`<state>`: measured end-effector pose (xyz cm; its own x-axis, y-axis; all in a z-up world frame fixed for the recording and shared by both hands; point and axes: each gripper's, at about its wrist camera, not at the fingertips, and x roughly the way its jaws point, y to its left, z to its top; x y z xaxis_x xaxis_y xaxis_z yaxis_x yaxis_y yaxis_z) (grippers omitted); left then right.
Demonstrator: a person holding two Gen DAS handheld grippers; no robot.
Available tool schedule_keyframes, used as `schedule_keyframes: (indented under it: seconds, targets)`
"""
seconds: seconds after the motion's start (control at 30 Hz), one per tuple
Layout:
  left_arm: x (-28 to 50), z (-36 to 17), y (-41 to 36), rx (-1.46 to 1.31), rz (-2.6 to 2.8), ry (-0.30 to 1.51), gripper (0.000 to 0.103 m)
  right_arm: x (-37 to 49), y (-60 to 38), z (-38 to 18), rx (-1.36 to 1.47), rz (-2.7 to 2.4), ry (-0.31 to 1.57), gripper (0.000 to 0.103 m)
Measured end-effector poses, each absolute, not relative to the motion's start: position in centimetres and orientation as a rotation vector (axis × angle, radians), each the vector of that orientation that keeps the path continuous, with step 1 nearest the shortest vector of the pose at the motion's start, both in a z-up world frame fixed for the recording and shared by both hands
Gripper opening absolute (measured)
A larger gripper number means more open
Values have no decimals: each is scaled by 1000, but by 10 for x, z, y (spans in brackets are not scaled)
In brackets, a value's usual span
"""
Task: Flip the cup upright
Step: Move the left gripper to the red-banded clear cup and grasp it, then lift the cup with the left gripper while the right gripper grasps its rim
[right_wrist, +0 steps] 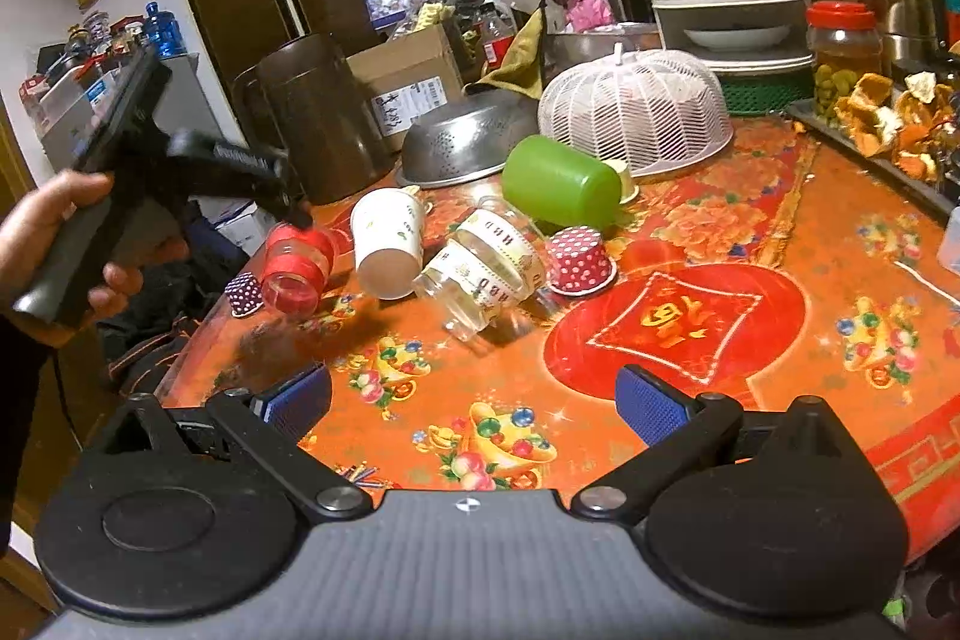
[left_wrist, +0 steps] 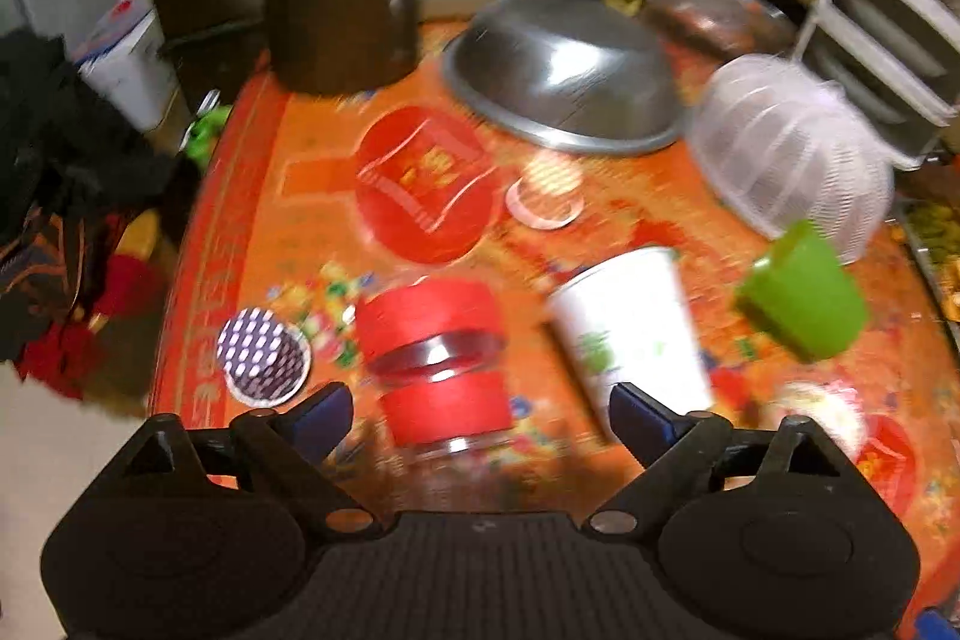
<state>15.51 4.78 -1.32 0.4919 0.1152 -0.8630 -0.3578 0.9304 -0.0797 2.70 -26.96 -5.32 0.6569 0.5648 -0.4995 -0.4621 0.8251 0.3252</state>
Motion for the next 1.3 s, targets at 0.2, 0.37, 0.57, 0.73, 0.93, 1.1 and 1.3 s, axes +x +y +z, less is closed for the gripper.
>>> schedule_keyframes:
  seconds: [0.2, 0.37, 0.57, 0.73, 0.93, 1.1, 1.3]
  targets:
    - [168, -32, 61, -300, 321, 1048, 87, 22, -265, -51, 164, 609, 615, 102]
    - [171, -43, 64, -319, 329, 1065, 79, 22, -267, -50, 169, 591, 620, 102]
    - [169, -49, 67, -325, 315, 1081, 62, 23, -261, -48, 170, 583, 623, 102]
    - [150, -36, 65, -294, 273, 1049, 62, 21, -254, -46, 160, 588, 621, 102]
    - [71, 4, 36, -241, 111, 935, 62, 20, -259, -49, 184, 562, 622, 102]
    - [3, 3, -13, -253, -67, 902, 62, 22, -275, -59, 245, 495, 673, 102]
    - [-16, -40, -54, -357, -182, 950, 62, 19, -285, -67, 267, 444, 745, 102]
